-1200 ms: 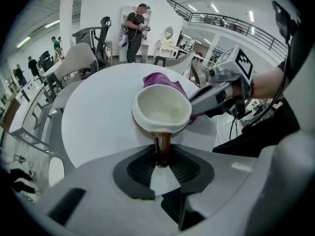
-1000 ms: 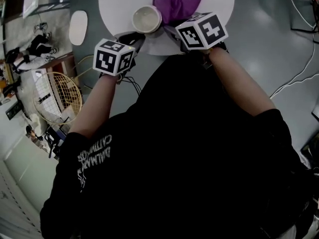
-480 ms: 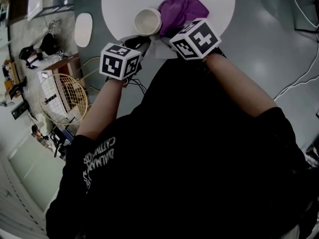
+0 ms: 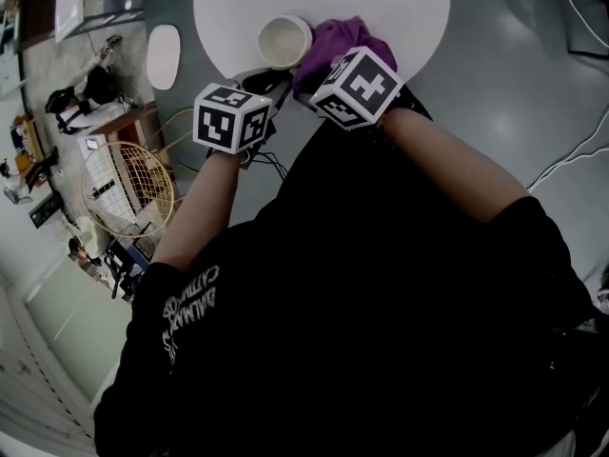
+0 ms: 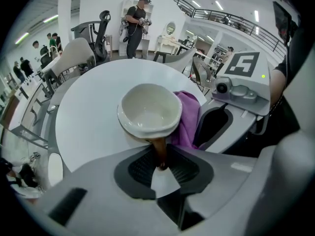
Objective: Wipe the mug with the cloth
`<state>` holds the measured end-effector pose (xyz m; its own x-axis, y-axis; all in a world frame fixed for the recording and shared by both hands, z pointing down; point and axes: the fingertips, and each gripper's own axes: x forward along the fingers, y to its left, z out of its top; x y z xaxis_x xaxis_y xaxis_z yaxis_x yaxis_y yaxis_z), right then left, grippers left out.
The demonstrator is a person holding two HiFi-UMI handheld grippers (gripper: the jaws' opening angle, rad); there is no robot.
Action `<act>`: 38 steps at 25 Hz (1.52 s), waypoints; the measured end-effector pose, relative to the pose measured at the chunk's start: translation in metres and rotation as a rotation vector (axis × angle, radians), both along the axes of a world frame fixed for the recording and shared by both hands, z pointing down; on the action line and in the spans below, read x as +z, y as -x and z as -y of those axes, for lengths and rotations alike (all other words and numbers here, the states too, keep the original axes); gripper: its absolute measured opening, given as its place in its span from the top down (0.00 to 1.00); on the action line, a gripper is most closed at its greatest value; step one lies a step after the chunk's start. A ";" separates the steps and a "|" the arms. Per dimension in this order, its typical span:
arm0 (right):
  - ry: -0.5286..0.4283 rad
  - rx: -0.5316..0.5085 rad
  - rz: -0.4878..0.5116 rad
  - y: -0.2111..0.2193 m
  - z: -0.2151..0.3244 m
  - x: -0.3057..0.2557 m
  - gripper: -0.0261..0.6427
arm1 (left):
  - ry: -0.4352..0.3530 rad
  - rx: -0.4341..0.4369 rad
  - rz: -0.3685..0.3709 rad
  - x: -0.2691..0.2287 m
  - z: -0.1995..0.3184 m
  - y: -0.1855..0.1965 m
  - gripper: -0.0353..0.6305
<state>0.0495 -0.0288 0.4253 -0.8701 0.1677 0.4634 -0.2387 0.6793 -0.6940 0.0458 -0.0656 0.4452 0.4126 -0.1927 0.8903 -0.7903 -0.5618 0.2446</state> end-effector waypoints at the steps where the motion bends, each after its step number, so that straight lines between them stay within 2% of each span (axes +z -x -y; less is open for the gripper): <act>1: 0.024 -0.020 0.016 0.001 -0.006 -0.001 0.91 | 0.002 0.000 0.002 0.001 0.000 -0.001 0.85; 5: 0.114 -0.083 0.072 0.012 -0.026 -0.004 0.92 | 0.008 0.003 0.006 0.003 0.001 0.002 0.85; 9: 0.102 -0.063 0.091 0.010 -0.016 -0.006 0.92 | -0.003 -0.008 0.007 -0.001 0.004 0.001 0.85; 16: 0.147 0.164 -0.021 -0.012 0.021 0.003 0.92 | -0.007 -0.013 0.019 -0.004 0.006 -0.003 0.85; 22: 0.257 0.322 0.000 -0.032 0.034 0.008 0.92 | -0.031 -0.047 0.003 -0.003 0.004 -0.001 0.85; 25: 0.280 0.382 0.001 -0.039 0.044 0.012 0.92 | -0.019 -0.017 0.018 0.000 0.006 0.005 0.85; 32: 0.226 0.460 -0.067 -0.057 0.055 0.014 0.92 | 0.001 0.080 0.031 -0.001 0.004 0.010 0.85; 38: 0.216 0.500 -0.138 -0.049 0.054 0.022 0.92 | 0.004 0.239 0.031 0.006 -0.004 0.025 0.85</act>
<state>0.0982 -0.0828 0.4476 -0.8015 -0.1461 0.5799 -0.5940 0.3062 -0.7439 0.0212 -0.0616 0.4510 0.4184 -0.0892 0.9039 -0.6420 -0.7330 0.2249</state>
